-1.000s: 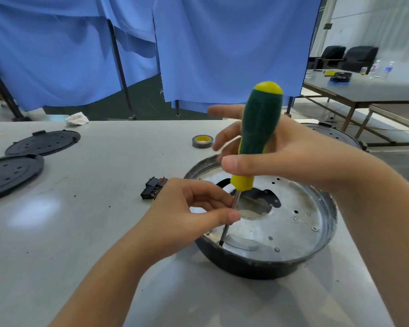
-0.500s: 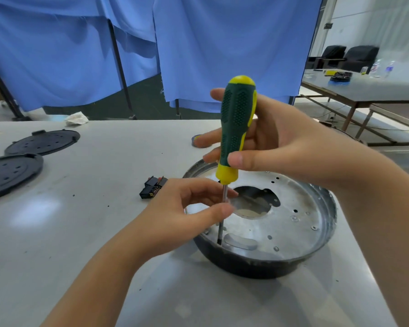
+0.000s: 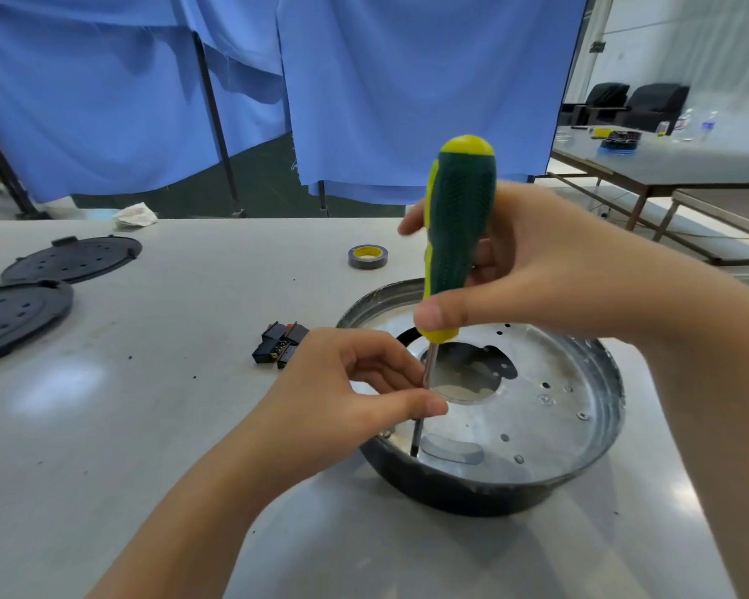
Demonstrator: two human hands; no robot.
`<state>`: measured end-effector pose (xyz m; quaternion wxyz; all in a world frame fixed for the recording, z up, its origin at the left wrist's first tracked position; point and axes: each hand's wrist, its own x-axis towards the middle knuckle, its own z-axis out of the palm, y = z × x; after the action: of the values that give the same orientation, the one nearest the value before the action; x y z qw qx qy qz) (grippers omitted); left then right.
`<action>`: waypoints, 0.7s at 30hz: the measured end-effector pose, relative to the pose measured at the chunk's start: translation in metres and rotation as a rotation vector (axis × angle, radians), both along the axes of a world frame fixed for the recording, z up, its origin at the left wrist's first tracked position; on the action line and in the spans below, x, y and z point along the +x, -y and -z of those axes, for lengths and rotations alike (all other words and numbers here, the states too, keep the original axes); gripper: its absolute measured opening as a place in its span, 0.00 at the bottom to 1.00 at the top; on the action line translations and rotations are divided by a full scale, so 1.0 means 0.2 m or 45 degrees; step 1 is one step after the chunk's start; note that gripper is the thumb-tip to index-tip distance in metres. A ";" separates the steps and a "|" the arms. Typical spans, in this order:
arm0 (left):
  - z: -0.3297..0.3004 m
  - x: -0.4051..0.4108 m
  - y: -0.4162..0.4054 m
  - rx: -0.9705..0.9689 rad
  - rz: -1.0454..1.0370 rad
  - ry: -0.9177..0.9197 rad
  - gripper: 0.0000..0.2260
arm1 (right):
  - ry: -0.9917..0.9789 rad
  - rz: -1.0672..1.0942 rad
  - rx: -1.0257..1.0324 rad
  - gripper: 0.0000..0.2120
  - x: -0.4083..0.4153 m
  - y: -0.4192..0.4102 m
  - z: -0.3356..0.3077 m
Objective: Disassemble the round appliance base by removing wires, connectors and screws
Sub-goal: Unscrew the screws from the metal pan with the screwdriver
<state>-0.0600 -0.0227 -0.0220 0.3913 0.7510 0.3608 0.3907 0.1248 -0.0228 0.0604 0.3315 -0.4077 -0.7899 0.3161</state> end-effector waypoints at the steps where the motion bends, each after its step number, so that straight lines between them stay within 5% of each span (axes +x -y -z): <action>1: 0.00 0.00 0.00 0.016 -0.021 0.009 0.09 | -0.036 -0.006 0.010 0.28 0.01 -0.01 0.00; 10: 0.00 -0.02 0.01 -0.120 0.187 0.039 0.07 | -0.251 -0.285 -0.233 0.35 0.01 -0.02 0.03; 16: 0.02 0.01 0.00 0.011 -0.070 0.129 0.11 | 0.000 -0.012 -0.040 0.22 -0.04 -0.01 0.03; 21: 0.02 0.01 -0.01 0.042 -0.032 0.095 0.13 | -0.080 -0.014 -0.051 0.21 -0.03 -0.01 0.02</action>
<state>-0.0584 -0.0201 -0.0269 0.3872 0.7376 0.3491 0.4292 0.1189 -0.0204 0.0556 0.3463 -0.3998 -0.7748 0.3464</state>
